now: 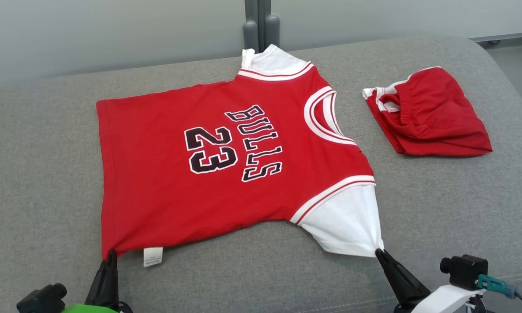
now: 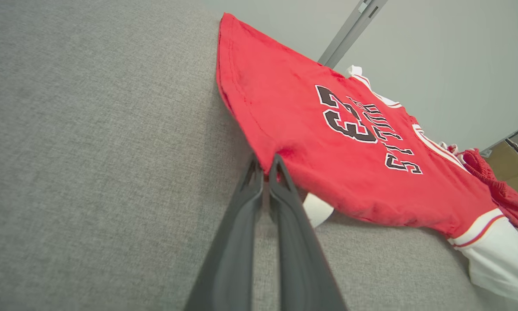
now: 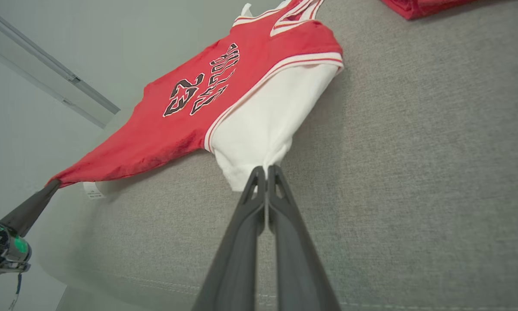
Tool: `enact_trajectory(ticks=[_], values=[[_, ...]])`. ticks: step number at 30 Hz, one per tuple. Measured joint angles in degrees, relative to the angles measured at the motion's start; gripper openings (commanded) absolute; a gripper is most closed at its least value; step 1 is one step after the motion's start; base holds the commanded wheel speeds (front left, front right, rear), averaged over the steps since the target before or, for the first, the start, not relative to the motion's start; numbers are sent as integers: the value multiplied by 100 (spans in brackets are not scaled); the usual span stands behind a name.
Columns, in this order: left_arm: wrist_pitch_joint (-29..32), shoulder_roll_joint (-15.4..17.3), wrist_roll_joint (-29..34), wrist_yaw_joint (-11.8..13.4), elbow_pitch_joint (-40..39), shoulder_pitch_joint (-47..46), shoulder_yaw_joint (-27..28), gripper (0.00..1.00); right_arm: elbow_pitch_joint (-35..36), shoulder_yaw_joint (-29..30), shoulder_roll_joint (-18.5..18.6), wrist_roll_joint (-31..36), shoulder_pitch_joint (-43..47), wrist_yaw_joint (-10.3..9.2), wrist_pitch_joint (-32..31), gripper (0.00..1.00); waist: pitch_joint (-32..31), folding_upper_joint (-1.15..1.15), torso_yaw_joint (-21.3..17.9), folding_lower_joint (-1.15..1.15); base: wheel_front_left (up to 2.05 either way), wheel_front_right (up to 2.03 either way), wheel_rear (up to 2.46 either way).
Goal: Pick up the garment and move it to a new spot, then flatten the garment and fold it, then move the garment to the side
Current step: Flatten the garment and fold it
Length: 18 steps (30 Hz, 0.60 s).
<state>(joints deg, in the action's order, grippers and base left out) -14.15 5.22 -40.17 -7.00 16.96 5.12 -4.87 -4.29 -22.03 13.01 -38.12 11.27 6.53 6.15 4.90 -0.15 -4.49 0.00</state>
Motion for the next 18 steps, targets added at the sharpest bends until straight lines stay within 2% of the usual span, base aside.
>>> enact_trajectory(ticks=[6,18], values=[[94,129,11,-3,181,78,-9,0,-207,-29,-12,-32,5,1,-67,0,50,0,132,0,0,0,0],[208,157,13,-4,495,73,-77,0,-635,-80,21,-113,5,1,-268,0,125,0,192,0,0,0,0]])
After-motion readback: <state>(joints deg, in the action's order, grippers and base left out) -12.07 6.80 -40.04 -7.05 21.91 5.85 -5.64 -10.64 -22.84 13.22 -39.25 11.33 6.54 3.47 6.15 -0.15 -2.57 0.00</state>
